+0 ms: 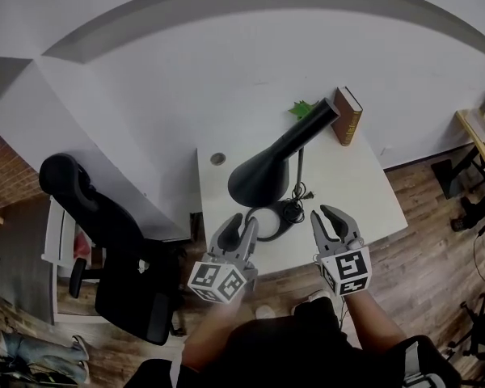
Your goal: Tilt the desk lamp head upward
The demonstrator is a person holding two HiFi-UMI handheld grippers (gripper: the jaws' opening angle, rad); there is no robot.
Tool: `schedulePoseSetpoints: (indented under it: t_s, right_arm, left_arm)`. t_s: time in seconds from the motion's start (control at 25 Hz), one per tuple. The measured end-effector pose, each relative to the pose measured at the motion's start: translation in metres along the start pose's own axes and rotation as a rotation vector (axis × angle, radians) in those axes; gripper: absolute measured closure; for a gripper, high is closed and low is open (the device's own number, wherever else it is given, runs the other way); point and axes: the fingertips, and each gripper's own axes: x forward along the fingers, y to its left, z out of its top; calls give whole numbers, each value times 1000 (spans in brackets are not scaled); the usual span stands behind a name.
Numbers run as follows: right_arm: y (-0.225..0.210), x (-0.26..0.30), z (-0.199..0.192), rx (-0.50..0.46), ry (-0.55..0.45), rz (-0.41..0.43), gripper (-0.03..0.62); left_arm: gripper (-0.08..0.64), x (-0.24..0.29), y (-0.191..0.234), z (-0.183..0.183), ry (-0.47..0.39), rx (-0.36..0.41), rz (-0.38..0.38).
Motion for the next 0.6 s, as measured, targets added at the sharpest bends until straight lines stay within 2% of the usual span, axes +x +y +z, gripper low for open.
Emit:
schedulePoseSetpoints:
  t_s: [0.08,0.12,0.28,0.48,0.6]
  right_arm:
    - [0,11,-3,-5,11,0,504]
    - [0,17,-5,-6,21,3,476]
    - [0,36,-11,-13,49,13,462]
    - [6,62,-9,-22,72,30,462]
    - [2,76,-11,-28,86,20,462]
  left_arm:
    - [382,2,7,4,-11,-62,-11]
    - [372,3,10,5,-24,-120,-21]
    - [343,8,26,10,-103,-449,-69]
    - [302,15,42,18,-196,-756,-127]
    - [295,21,49,18,-221,-857,-157]
